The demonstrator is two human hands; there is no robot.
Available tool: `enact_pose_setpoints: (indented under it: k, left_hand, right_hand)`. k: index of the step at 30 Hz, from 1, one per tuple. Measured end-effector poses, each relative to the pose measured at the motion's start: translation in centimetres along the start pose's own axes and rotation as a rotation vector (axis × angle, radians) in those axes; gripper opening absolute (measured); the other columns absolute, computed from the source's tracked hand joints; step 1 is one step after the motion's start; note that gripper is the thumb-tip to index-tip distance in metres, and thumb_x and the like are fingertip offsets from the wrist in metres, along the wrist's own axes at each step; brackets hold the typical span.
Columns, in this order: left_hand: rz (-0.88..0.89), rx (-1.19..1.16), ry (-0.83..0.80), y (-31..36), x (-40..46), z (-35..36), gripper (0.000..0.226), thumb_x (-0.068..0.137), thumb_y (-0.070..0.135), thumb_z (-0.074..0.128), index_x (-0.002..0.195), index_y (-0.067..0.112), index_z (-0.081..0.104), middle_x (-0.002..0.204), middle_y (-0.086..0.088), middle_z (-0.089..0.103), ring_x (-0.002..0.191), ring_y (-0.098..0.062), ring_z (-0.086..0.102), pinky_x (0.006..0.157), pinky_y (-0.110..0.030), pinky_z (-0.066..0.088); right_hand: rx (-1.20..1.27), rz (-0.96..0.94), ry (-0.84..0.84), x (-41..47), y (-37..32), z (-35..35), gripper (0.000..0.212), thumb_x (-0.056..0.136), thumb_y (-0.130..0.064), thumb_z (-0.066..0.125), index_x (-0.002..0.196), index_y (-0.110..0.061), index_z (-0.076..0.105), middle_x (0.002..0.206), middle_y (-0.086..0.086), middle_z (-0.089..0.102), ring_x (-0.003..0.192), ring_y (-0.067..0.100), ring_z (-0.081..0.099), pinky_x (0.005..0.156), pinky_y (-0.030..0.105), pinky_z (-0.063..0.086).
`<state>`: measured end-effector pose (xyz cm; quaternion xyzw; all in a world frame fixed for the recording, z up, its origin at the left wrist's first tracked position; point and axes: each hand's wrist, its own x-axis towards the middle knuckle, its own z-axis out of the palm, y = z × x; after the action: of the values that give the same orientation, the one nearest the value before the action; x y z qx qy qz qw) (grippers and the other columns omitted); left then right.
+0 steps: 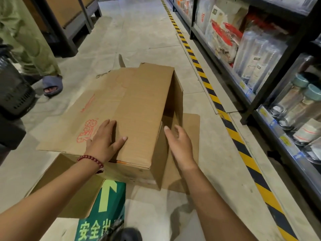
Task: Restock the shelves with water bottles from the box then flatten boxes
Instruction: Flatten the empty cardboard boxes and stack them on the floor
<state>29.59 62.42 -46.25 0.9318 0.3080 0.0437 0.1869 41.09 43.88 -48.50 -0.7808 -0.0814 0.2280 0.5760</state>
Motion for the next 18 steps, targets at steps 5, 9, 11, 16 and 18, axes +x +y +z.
enact_pose_setpoints:
  k: [5,9,11,16,18]
  left_hand:
    - [-0.070,-0.079,0.010,0.2,-0.2,-0.1,0.080,0.084,0.048,0.060,0.147,0.014,0.024,0.149,-0.008,0.034,0.134,-0.027,0.036,0.106,-0.054,0.034]
    - [-0.086,-0.088,0.029,0.7,-0.1,-0.6,0.080,0.083,0.043,0.065,0.146,0.013,0.027,0.148,-0.009,0.038,0.132,-0.028,0.039,0.105,-0.052,0.036]
    - [-0.093,-0.086,0.025,0.8,0.0,-0.8,0.078,0.083,0.042,0.065,0.145,0.012,0.029,0.146,-0.009,0.040,0.131,-0.029,0.040,0.103,-0.051,0.038]
    - [-0.110,-0.079,0.016,1.1,0.7,-0.8,0.076,0.084,0.043,0.064,0.145,0.011,0.031,0.146,-0.010,0.040,0.130,-0.029,0.041,0.102,-0.048,0.040]
    - [-0.121,-0.088,0.024,1.2,1.1,-0.7,0.076,0.083,0.044,0.064,0.144,0.011,0.033,0.145,-0.010,0.041,0.129,-0.029,0.042,0.102,-0.049,0.040]
  right_hand:
    - [0.122,-0.061,-0.218,1.8,0.5,1.1,0.057,0.094,-0.061,0.033,0.142,-0.032,0.040,0.136,-0.017,0.046,0.129,0.003,0.037,0.111,0.032,0.029]
    - [0.047,-0.111,-0.075,1.7,0.0,-0.2,0.041,0.101,-0.044,0.030,0.112,-0.019,0.060,0.098,-0.012,0.054,0.094,0.000,0.049,0.078,0.018,0.037]
    - [-0.005,-0.076,0.036,1.8,0.1,-1.7,0.047,0.101,-0.046,0.029,0.097,-0.015,0.065,0.090,-0.006,0.058,0.088,0.007,0.053,0.076,0.025,0.039]
    - [-0.334,0.051,0.045,1.9,0.9,-6.2,0.063,0.098,-0.055,0.022,0.075,-0.011,0.062,0.078,0.002,0.061,0.079,0.017,0.058,0.069,0.031,0.043]
    - [-0.452,0.105,-0.018,2.1,0.9,-7.5,0.067,0.096,-0.059,0.021,0.075,-0.015,0.067,0.080,0.001,0.064,0.076,0.016,0.059,0.071,0.032,0.047]
